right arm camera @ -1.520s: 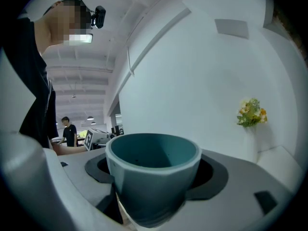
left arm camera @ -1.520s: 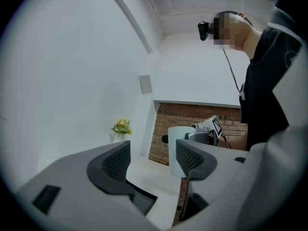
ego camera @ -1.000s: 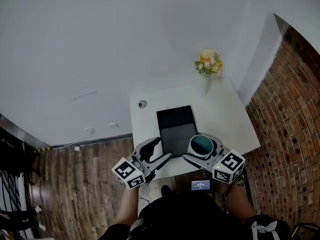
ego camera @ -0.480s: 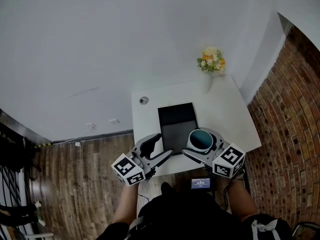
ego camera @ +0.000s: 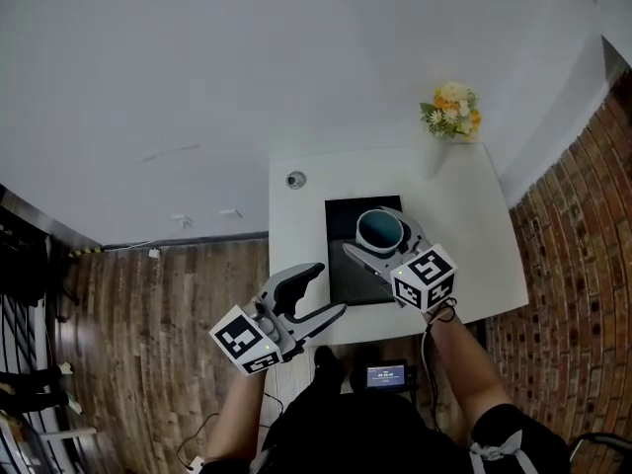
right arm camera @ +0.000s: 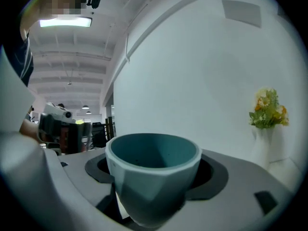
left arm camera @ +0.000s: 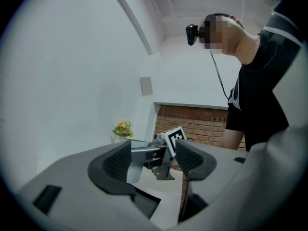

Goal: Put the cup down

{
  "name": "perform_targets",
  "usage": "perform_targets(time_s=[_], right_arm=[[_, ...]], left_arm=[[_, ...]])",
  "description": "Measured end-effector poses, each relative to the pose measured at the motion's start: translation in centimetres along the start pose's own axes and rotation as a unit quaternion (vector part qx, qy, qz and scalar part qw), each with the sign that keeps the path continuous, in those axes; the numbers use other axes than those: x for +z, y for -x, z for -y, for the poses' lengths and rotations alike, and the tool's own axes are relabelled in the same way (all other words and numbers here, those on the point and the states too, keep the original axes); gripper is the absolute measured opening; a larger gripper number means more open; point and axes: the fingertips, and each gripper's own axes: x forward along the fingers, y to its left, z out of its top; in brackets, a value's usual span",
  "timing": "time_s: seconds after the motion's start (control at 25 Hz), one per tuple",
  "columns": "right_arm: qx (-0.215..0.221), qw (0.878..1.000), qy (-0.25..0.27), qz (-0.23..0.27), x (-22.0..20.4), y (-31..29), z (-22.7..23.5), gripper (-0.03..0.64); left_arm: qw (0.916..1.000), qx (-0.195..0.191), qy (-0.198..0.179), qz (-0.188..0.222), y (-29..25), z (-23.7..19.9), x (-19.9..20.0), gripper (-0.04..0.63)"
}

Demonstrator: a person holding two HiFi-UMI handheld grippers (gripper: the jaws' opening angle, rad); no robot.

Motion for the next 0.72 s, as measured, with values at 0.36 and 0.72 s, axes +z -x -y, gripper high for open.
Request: perform_targets(time_s=[0.36, 0.72], right_arm=[[-0.055, 0.998, -0.003, -0.012, -7.0, -10.7, 7.0, 0.403], [-0.093, 0.995, -0.001, -0.033, -12.5, -15.4, 11.4, 0.403]], left_arm=[[0.9986, 0.034, -0.017, 0.037, 0.3, -3.3, 1.5, 0.276], [0.9981, 0.044, -0.008, 0.042, 0.3, -5.1, 1.1, 0.270]])
